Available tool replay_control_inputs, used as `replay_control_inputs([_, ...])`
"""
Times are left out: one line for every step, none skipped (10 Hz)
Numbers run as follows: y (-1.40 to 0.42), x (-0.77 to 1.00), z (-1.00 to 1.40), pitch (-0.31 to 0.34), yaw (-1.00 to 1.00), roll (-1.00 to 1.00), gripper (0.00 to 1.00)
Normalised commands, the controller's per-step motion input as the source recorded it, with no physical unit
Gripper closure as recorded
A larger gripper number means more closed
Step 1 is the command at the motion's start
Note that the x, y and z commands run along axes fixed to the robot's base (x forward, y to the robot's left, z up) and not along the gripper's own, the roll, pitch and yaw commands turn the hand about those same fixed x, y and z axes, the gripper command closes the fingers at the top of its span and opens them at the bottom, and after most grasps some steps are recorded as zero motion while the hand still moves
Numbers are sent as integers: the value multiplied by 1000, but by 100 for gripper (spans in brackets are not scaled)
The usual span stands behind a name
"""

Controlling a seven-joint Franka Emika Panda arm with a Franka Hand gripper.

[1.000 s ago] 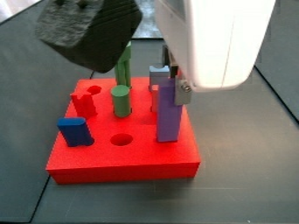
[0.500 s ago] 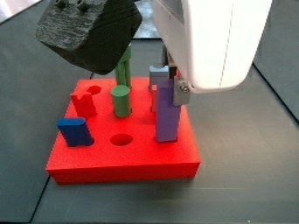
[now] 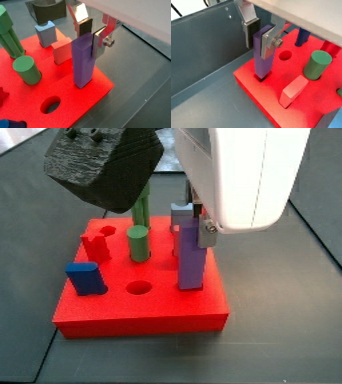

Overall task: Pick up the rectangle object. Move up. Move to above the board. Insert the rectangle object.
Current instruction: Insert the rectangle object.

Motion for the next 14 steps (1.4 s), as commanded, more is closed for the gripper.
replay_control_inputs([3, 26, -63, 0, 17, 40, 100])
replay_control_inputs([17, 149, -71, 0, 40, 47, 100])
replay_control_inputs([14, 206, -83, 0, 6, 43, 100])
replay_control_inputs([80, 191, -140, 0, 0, 33, 100])
replay_control_inputs([0, 211, -69, 0, 0, 36, 100])
replay_control_inputs([0, 191, -69, 0, 0, 49, 100])
replay_control_inputs([0, 9, -129, 0, 0, 83, 100])
replay_control_inputs([-40, 0, 0, 0, -66, 24, 100])
replay_control_inputs([0, -46, 0, -10, -69, 0, 100])
replay_control_inputs([0, -129, 0, -44, -120, 0, 100])
replay_control_inputs([0, -114, 0, -47, -114, 0, 100])
replay_control_inputs([0, -143, 0, -43, -103, 0, 100])
replay_control_inputs([0, -174, -17, -49, -114, 1, 100])
replay_control_inputs([-3, -117, -74, -23, -106, 43, 100])
